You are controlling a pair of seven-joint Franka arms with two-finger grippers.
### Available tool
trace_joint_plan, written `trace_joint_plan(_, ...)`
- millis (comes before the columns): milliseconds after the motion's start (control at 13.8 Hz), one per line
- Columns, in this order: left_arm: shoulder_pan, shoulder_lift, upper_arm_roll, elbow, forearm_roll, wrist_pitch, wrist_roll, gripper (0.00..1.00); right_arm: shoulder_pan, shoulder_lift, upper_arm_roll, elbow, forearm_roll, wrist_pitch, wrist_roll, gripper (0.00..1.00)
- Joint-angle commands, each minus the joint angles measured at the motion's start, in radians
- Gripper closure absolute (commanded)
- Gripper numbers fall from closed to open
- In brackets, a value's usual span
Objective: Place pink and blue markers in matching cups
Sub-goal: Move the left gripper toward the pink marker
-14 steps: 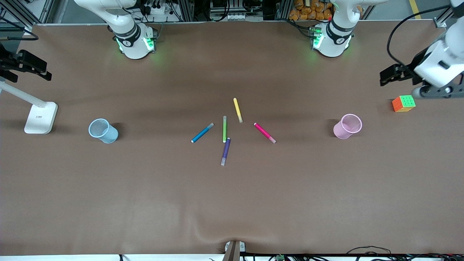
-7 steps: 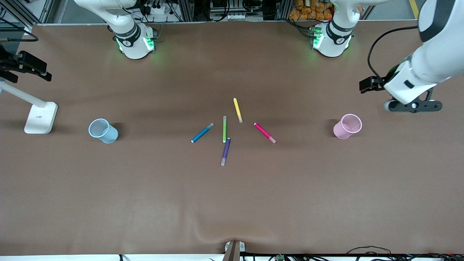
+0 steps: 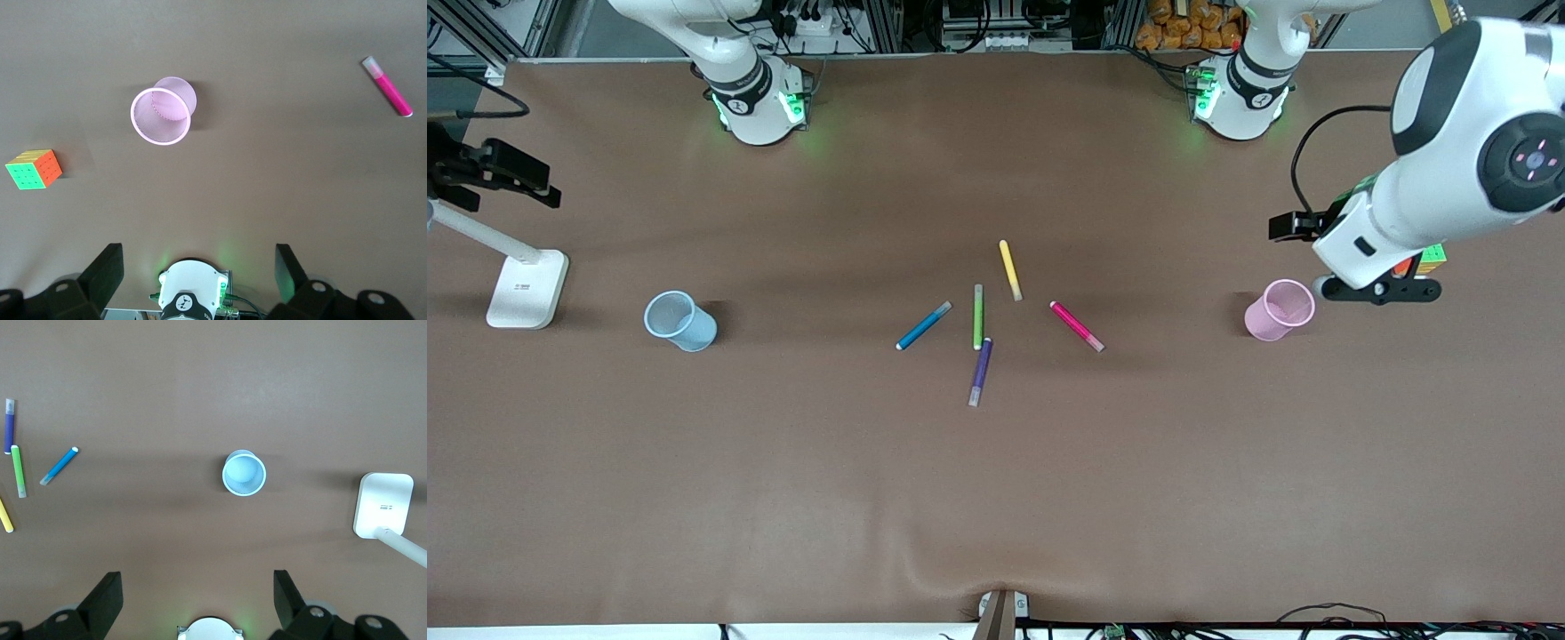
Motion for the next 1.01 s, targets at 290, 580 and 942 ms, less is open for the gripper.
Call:
trace_joint_plan(290,0.010,0.051,-0.008,0.012,-0.009,-0.033,-0.006,0.00,0.003,0.008,-0.007,0.011,0.015,-0.008,0.008,0.00)
trace_joint_plan(580,0.016,0.098,-0.008,0.011,-0.009,-0.039,-0.011,0.00,0.004,0.023,-0.007,0.012,0.015,-0.008,0.008,0.00)
trace_joint_plan(942,0.005,0.145,-0.008,0.009,-0.006,-0.033,-0.054,0.00,0.012,0.036,-0.015,0.023,0.015,-0.028,0.008,0.00)
